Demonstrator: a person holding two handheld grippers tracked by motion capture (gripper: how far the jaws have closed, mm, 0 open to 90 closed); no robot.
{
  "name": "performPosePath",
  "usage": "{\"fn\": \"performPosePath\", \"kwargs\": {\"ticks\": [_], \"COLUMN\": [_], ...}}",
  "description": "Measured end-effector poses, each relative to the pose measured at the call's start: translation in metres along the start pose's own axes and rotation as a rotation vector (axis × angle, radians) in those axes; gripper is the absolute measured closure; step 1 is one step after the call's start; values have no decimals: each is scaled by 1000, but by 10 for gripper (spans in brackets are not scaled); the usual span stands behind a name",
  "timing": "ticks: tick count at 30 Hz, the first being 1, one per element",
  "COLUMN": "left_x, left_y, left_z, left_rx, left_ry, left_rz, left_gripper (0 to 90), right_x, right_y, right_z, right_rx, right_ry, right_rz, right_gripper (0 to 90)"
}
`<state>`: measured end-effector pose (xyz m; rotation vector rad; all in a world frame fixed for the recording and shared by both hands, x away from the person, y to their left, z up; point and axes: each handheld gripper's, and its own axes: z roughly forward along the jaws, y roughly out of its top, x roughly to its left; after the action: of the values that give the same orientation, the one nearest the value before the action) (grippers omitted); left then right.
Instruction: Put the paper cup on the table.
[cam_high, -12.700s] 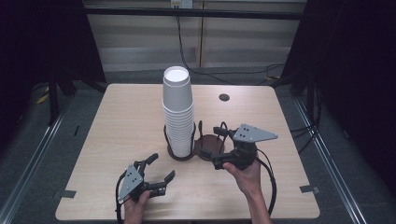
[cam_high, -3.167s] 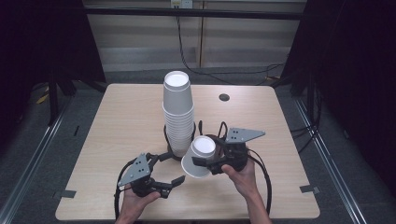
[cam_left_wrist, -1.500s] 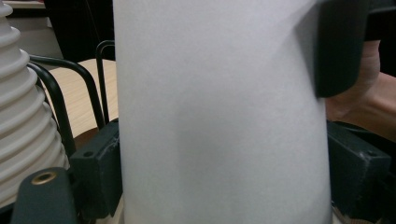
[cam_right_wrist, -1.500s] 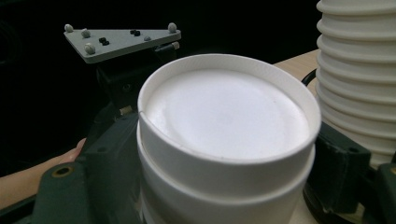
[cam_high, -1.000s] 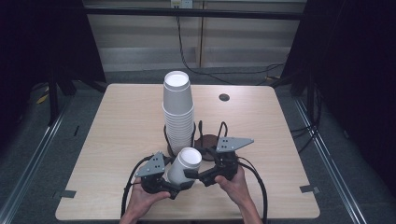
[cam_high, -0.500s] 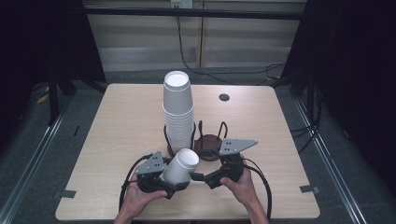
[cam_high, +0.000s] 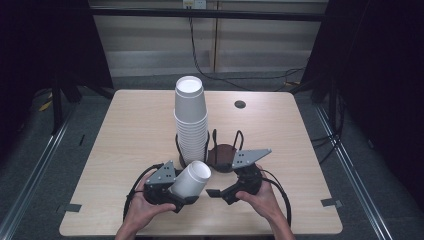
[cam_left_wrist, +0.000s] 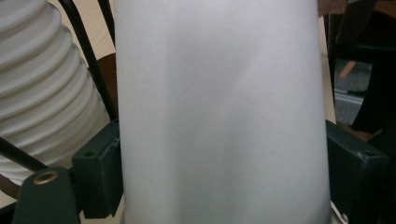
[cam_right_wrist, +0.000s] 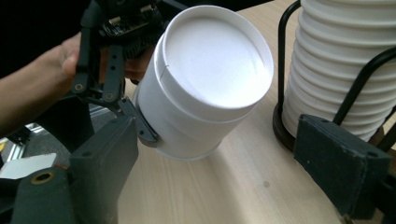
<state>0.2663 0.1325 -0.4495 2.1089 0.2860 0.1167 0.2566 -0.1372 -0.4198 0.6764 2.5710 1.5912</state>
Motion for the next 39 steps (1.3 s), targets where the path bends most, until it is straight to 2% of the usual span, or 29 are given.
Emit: {"fn": "performPosePath", "kwargs": {"ticks": [2, 4, 6, 14, 16, 20, 25, 30, 39], "left_x": [-1, 0, 1, 4, 3, 2, 2, 1, -2], "left_y": [3, 5, 6, 8, 9, 13, 12, 12, 14], "left_z": [-1, -3, -4, -4, -3, -1, 5, 8, 11], "left_rx": [21, 26, 58, 128, 158, 217, 264, 290, 343], "left_ry": [21, 15, 22, 14, 10, 39, 12, -20, -44], "left_rz": [13, 11, 28, 40, 60, 115, 126, 137, 160], "left_gripper": [153, 153, 154, 155, 155, 154, 154, 154, 156], "right_x": [0, 1, 1, -1, -1, -1, -1, -1, -4], "right_y": [0, 0, 0, 0, 1, 3, 5, 7, 6], "right_z": [0, 1, 1, 6, 7, 11, 15, 20, 26], "right_rx": [9, 24, 50, 127, 143, 175, 210, 270, 369], "right_ry": [-7, -23, -41, -16, -24, -15, 12, 13, 20], "right_rz": [-5, -11, -14, -22, -26, -31, -41, -62, -77], "right_gripper": [132, 132, 135, 135, 135, 135, 134, 135, 137]}}
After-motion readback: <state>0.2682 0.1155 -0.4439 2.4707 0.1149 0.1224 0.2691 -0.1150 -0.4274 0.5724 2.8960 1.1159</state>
